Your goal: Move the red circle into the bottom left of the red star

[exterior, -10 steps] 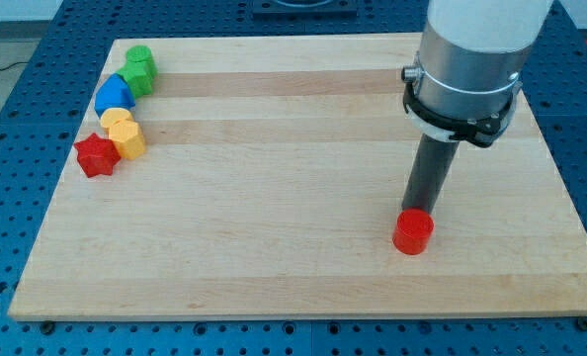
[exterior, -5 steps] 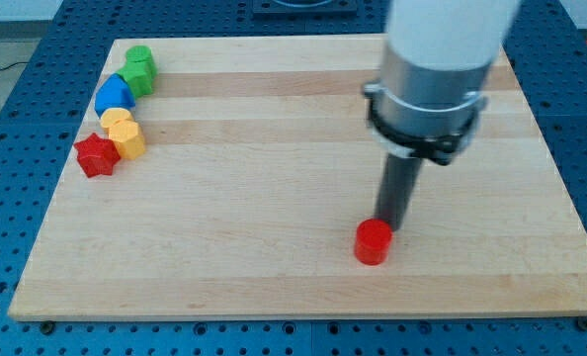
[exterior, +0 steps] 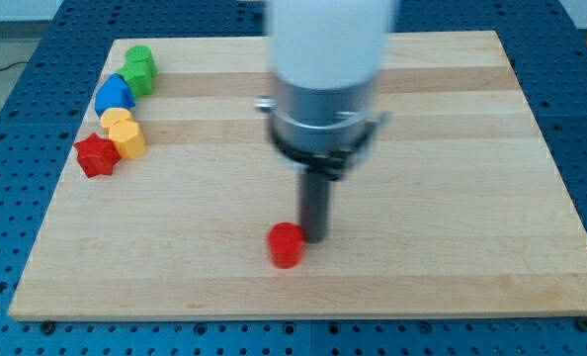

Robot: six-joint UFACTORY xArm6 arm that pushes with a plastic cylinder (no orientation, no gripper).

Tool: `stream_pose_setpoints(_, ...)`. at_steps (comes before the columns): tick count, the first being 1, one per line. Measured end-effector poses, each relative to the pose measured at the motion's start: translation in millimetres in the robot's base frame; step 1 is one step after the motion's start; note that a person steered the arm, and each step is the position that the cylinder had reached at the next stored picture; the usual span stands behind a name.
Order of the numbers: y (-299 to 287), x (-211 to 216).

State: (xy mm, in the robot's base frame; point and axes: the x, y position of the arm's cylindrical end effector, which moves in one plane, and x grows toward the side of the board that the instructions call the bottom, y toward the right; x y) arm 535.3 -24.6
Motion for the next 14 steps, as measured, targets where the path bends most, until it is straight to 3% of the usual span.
stream_pose_setpoints(1, 5.0, -2.1)
stream_pose_setpoints(2, 65.4, 1.8)
stream_pose_setpoints(3, 62.6, 28.5)
stream_pose_setpoints(4, 9.5, 31.0)
stream_pose_setpoints(6, -125.5, -18.2)
stream_pose_setpoints(8, -75.6, 4.7)
stream_pose_setpoints(9, -109.9, 26.5)
stream_pose_setpoints(11, -216.1, -2.1)
stream_pose_setpoints(12, -241.2, -10.3)
stream_pose_setpoints(14, -279.6, 22.2)
